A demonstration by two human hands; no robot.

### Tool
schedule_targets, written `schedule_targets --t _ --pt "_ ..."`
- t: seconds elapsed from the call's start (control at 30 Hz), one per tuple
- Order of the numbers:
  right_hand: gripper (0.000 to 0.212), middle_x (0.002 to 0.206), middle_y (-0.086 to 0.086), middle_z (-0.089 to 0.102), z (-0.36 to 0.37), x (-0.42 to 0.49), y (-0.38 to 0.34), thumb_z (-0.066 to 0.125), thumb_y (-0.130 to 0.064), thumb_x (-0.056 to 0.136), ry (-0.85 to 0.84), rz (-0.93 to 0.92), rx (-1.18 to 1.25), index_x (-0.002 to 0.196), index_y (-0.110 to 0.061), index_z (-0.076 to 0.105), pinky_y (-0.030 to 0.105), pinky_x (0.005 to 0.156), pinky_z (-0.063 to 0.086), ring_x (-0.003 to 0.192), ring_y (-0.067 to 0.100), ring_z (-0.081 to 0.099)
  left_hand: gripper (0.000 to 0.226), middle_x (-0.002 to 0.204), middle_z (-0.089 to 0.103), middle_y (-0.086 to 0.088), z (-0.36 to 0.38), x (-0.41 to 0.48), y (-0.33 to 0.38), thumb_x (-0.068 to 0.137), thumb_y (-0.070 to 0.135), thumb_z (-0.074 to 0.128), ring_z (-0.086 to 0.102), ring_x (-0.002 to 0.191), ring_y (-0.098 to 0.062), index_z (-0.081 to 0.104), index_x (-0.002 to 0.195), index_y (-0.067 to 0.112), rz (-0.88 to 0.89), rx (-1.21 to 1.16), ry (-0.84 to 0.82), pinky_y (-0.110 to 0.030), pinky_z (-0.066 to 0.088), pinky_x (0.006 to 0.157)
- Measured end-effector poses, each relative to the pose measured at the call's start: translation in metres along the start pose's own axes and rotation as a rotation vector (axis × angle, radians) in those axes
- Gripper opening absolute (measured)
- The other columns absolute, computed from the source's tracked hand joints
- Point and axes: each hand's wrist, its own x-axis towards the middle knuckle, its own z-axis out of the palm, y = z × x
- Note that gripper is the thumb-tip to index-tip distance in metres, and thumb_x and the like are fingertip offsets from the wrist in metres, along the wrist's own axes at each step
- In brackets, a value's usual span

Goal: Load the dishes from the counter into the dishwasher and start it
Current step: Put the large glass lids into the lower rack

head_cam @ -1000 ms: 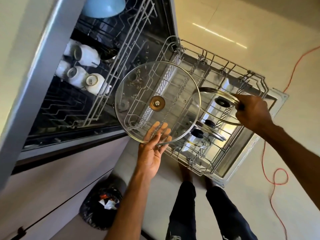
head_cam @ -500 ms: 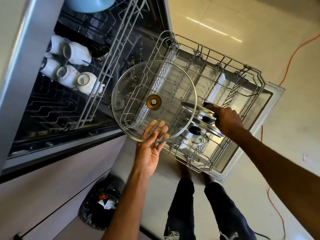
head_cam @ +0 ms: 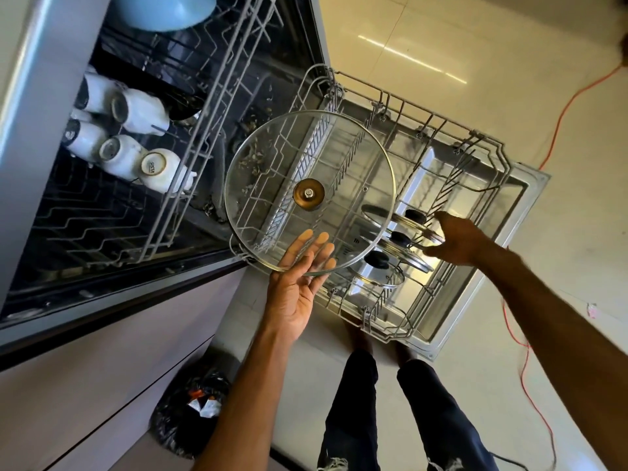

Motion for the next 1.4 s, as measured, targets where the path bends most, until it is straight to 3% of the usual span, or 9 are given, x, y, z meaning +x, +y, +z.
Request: schedule_targets --t 0.07,0.2,0.4,0.53,0.67,0.8,0.93,1.23,1.4 --pt "0.076 0.154 0.016 0.044 -0.028 -0.014 -0.014 0.072 -0.039 0.09 0.025 -0.051 0.181 0.151 -0.009 0.038 0.042 0.113 0.037 0.139 0.033 0.044 0.044 0.139 0.06 -0.014 0.008 0.006 0.0 0.1 -0.001 0.049 0.06 0.127 -0.028 0.05 0.143 0.007 -0.009 0.012 -0.024 -0.032 0.057 0.092" --pt "0.062 0.129 0.015 0.068 -0.066 -0.03 -0.043 0.061 -0.051 0.091 -0.149 -0.058 1.165 0.136 -0.009 0.054 0.047 0.098 0.054 0.113 0.034 0.068 0.048 0.141 0.059 -0.014 0.033 0.02 -0.002 0.098 0.002 0.052 0.058 0.13 -0.028 0.047 0.145 0.007 -0.057 0.038 -0.123 -0.034 0.055 0.097" --pt "0.041 0.114 0.019 0.074 -0.095 -0.016 -0.048 0.061 0.001 0.094 0.05 -0.237 1.249 0.134 -0.009 0.058 0.049 0.081 0.062 0.097 0.045 0.072 0.05 0.138 0.061 -0.012 0.079 0.055 -0.006 0.099 0.026 0.059 0.059 0.128 -0.023 0.048 0.145 0.011 -0.111 0.21 -0.181 -0.035 0.052 0.103" --pt "0.044 0.11 0.014 0.076 -0.116 -0.011 -0.026 0.057 0.007 0.093 0.366 -0.269 1.077 0.132 -0.014 0.063 0.048 0.076 0.063 0.094 0.036 0.075 0.083 0.134 0.06 -0.016 0.095 0.081 -0.022 0.086 0.064 0.062 0.062 0.12 -0.023 0.045 0.145 0.008 -0.095 0.822 -0.03 -0.036 0.051 0.102" --pt "0.042 0.113 0.004 0.075 -0.138 -0.01 -0.006 0.06 0.003 0.092 0.555 -0.305 0.661 0.127 -0.019 0.069 0.038 0.081 0.063 0.098 0.012 0.074 0.062 0.153 0.043 -0.015 0.096 0.101 -0.046 0.099 0.025 0.059 0.052 0.132 -0.028 0.033 0.154 0.011 0.12 1.43 -0.061 -0.038 0.047 0.106" --pt "0.026 0.097 0.003 0.076 -0.141 -0.005 0.0 0.064 -0.003 0.085 0.541 -0.314 0.231 0.104 -0.016 0.075 0.046 0.075 0.061 0.084 0.023 0.072 0.077 0.161 0.025 -0.019 0.098 0.104 -0.06 0.096 0.009 0.059 0.036 0.143 -0.034 0.016 0.159 0.012 0.195 1.775 -0.17 -0.036 0.037 0.113" --pt "0.011 0.075 0.007 0.066 -0.128 -0.001 -0.007 0.06 -0.004 0.086 0.53 -0.364 0.03 0.089 -0.01 0.069 0.041 0.069 0.049 0.07 0.033 0.061 0.082 0.163 0.019 -0.022 0.101 0.104 -0.06 0.097 0.011 0.059 0.036 0.143 -0.035 0.006 0.16 0.008 0.174 1.871 -0.17 -0.035 0.038 0.111" --pt "0.029 0.081 0.016 0.068 -0.117 0.006 -0.016 0.057 0.007 0.077 0.553 -0.327 -0.027 0.1 -0.008 0.066 0.056 0.074 0.054 0.073 0.04 0.061 0.09 0.165 0.009 -0.023 0.098 0.108 -0.055 0.095 0.011 0.063 0.035 0.145 -0.037 0.002 0.16 0.009 0.107 1.869 -0.193 -0.036 0.039 0.111" --pt "0.039 0.086 0.016 0.069 -0.105 0.003 -0.016 0.06 0.008 0.081 0.588 -0.354 -0.043 0.114 -0.011 0.067 0.05 0.074 0.055 0.077 0.038 0.064 0.092 0.166 0.006 -0.022 0.095 0.112 -0.055 0.094 0.011 0.064 0.035 0.144 -0.039 -0.001 0.16 0.01 0.088 1.869 -0.187 -0.038 0.042 0.11"
